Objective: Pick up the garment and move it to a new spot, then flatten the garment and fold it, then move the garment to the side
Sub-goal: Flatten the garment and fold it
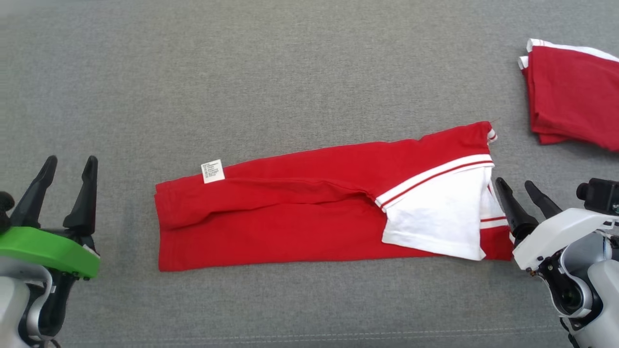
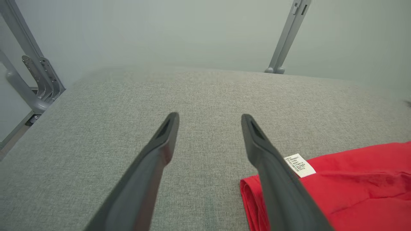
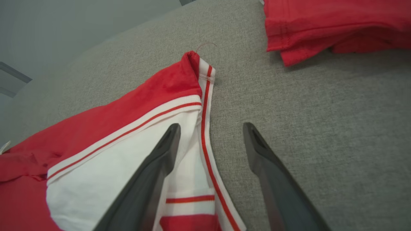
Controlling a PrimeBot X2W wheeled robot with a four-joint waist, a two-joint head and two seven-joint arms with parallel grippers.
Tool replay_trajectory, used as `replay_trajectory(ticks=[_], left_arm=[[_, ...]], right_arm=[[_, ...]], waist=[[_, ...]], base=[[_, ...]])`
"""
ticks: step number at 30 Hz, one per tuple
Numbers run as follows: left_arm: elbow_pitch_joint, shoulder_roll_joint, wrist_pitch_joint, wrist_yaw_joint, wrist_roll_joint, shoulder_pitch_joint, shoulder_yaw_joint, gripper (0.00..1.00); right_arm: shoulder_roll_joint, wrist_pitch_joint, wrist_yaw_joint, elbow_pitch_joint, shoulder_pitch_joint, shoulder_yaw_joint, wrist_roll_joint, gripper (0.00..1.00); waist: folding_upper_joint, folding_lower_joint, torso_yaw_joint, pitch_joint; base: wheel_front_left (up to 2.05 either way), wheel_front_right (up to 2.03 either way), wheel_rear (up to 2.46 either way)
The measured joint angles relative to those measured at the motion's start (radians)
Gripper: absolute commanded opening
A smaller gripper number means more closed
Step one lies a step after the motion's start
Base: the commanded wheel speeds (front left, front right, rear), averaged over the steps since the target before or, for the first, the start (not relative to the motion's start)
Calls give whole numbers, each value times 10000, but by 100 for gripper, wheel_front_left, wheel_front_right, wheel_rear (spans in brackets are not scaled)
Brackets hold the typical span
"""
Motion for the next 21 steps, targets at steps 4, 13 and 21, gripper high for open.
replay_trajectory(ticks=[4,13,21], left_arm=[[-529,-510,0,107,437,17,322,100],[-1126,-1166,0,113,1087,637,815,100],[-1444,-1563,0,115,1476,1212,1321,100]], right_arm=[[0,339,0,460,-194,19,111,100],[-109,1120,31,1269,-386,244,458,100],[637,1918,763,1524,-724,134,2077,0]], waist=[[0,0,366,35],[0,0,1116,74],[0,0,1258,-171]], base=[[0,0,0],[0,0,0],[0,0,0]])
